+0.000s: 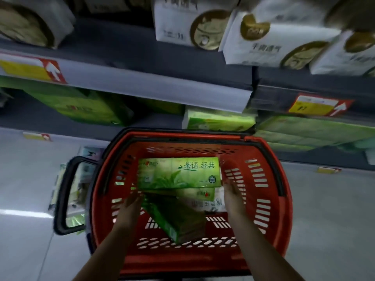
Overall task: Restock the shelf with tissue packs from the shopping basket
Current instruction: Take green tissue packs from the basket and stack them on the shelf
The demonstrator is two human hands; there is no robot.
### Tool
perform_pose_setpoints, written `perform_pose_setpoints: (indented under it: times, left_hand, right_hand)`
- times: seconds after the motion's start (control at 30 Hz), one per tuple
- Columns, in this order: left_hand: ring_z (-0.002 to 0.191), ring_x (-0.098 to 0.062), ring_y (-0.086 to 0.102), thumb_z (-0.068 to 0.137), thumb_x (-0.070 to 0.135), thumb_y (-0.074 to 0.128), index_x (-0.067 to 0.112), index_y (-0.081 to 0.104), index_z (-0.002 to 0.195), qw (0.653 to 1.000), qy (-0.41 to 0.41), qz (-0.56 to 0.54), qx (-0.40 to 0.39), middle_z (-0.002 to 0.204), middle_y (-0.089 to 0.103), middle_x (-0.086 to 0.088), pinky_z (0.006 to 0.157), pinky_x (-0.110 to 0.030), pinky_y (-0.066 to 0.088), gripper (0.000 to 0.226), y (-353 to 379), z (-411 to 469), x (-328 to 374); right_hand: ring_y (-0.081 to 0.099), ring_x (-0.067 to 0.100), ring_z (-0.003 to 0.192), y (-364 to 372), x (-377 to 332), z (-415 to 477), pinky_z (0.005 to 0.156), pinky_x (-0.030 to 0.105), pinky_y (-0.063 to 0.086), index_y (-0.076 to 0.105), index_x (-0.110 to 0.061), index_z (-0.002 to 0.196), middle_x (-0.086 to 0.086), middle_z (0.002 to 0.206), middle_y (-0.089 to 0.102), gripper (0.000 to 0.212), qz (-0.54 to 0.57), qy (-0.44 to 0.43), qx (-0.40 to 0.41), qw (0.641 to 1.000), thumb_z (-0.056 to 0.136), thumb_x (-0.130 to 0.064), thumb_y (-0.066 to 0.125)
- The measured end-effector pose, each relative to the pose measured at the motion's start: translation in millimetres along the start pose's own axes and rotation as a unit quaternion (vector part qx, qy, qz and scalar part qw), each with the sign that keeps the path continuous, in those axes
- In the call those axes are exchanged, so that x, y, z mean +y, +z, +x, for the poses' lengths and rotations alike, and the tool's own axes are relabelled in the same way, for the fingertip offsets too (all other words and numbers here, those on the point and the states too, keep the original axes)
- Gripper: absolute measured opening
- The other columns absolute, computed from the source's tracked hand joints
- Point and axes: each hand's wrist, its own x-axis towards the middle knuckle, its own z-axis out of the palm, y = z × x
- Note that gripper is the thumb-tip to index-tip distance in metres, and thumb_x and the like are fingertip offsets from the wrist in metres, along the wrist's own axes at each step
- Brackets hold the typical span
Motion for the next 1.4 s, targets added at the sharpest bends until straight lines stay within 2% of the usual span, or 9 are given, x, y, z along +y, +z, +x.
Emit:
perform_pose_setpoints:
  times: [0.1,0.23,0.33,0.47,0.63,0.77,1.17,1.33,1.4]
  left_hand:
    - [0.117,-0.032,0.053,0.098,0.016,0.047,0.005,0.047,0.133,1.0,-0.007,0.018,-0.012,0.134,0.052,-0.016,0.078,-0.031,0.045,0.036,4.3,25.9,-12.3]
    - [0.099,-0.027,0.059,0.09,0.027,0.059,0.009,0.059,0.11,0.998,0.031,0.046,0.02,0.099,0.062,-0.005,0.072,-0.029,0.044,0.027,6.1,36.2,-10.3]
    - [0.104,-0.027,0.059,0.095,0.029,0.053,0.008,0.057,0.122,0.998,0.037,0.031,0.028,0.115,0.063,-0.011,0.085,-0.036,0.046,0.035,5.6,44.3,-8.2]
    - [0.103,-0.023,0.06,0.098,0.023,0.047,0.009,0.06,0.118,0.999,0.042,0.024,-0.006,0.109,0.065,-0.007,0.078,-0.03,0.042,0.027,9.4,48.3,2.2]
    - [0.113,-0.024,0.057,0.097,0.038,0.042,0.009,0.056,0.127,0.998,0.025,0.032,-0.052,0.122,0.062,-0.009,0.087,-0.032,0.041,0.044,6.0,55.4,12.6]
    - [0.116,-0.022,0.054,0.093,0.046,0.043,0.011,0.053,0.131,0.996,0.023,0.022,-0.079,0.126,0.06,-0.009,0.081,-0.025,0.04,0.053,11.4,53.2,16.2]
    - [0.089,-0.027,0.062,0.098,0.03,0.045,0.019,0.055,0.102,0.996,0.065,-0.035,-0.043,0.096,0.064,-0.016,0.086,-0.04,0.047,0.015,7.6,9.5,24.7]
    - [0.083,-0.024,0.061,0.099,0.022,0.043,0.014,0.053,0.099,0.995,0.078,-0.044,-0.051,0.092,0.062,-0.009,0.071,-0.033,0.048,0.012,0.9,-26.5,38.9]
    - [0.081,-0.021,0.061,0.099,0.02,0.044,0.015,0.053,0.097,0.995,0.078,-0.05,-0.048,0.09,0.061,-0.007,0.067,-0.031,0.046,0.011,-1.0,-40.4,45.3]
  right_hand:
    - [0.047,0.034,0.126,8.1,2.9,22.5,0.095,0.038,0.039,0.04,-0.022,0.142,0.011,0.141,0.048,0.047,-0.007,-0.004,-0.006,1.0,0.1,-0.043,0.035]
    - [0.047,0.034,0.126,15.5,2.1,39.3,0.085,0.034,0.036,0.038,-0.028,0.142,0.01,0.143,0.046,0.051,-0.025,-0.012,-0.028,0.999,0.098,-0.051,0.03]
    - [0.045,0.034,0.127,19.6,-3.0,49.0,0.095,0.041,0.038,0.037,-0.028,0.142,0.01,0.145,0.044,0.056,-0.034,-0.016,-0.04,0.998,0.096,-0.057,0.026]
    - [0.043,0.032,0.131,26.7,-8.6,57.6,0.103,0.046,0.035,0.033,-0.028,0.144,0.007,0.148,0.04,0.058,-0.032,-0.018,-0.043,0.998,0.096,-0.058,0.023]
    - [0.044,0.032,0.13,35.0,-8.7,62.9,0.102,0.045,0.034,0.037,-0.026,0.143,0.009,0.146,0.042,0.053,-0.002,-0.029,-0.031,0.999,0.098,-0.052,0.028]
    - [0.042,0.033,0.131,37.7,-7.1,61.8,0.105,0.046,0.032,0.037,-0.026,0.143,0.008,0.148,0.04,0.054,0.016,-0.018,-0.032,0.999,0.097,-0.053,0.03]
    - [0.038,0.03,0.134,11.4,-6.5,27.2,0.107,0.05,0.03,0.035,-0.032,0.144,0.002,0.151,0.036,0.053,0.099,-0.015,-0.013,0.995,0.096,-0.056,0.032]
    - [0.045,0.026,0.13,-12.1,0.1,-6.5,0.108,0.051,0.035,0.043,-0.036,0.138,-0.004,0.144,0.047,0.044,0.124,-0.061,-0.011,0.99,0.096,-0.049,0.044]
    - [0.047,0.017,0.124,-21.8,-2.0,-23.5,0.106,0.041,0.034,0.046,-0.033,0.137,-0.01,0.136,0.051,0.043,0.139,-0.079,-0.011,0.987,0.095,-0.043,0.048]
